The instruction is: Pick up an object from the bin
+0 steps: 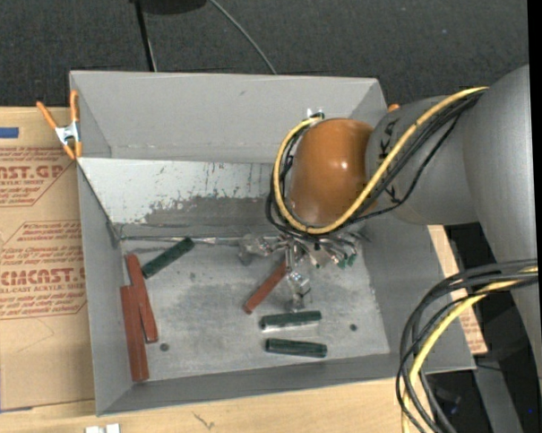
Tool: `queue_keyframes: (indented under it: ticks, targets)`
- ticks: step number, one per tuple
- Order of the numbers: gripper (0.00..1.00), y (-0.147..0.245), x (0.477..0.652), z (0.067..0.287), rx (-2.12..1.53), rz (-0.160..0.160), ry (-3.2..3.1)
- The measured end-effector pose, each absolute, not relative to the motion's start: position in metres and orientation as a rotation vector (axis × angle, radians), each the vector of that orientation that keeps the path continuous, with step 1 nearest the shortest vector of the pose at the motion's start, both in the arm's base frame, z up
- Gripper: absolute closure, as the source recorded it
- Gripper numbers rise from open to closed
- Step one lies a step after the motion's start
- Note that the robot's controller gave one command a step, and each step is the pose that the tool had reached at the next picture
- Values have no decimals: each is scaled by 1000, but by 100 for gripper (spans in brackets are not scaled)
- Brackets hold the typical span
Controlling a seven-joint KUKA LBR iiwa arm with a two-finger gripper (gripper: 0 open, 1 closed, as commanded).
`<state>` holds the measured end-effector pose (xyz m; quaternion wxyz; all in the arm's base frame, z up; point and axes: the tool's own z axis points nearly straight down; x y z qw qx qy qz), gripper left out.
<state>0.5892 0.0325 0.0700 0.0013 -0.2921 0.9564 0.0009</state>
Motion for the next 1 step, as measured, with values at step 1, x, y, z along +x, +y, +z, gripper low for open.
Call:
queue_keyframes:
  ticks: [1]
  targets:
    - [100,33,590,71,-916,3,3000]
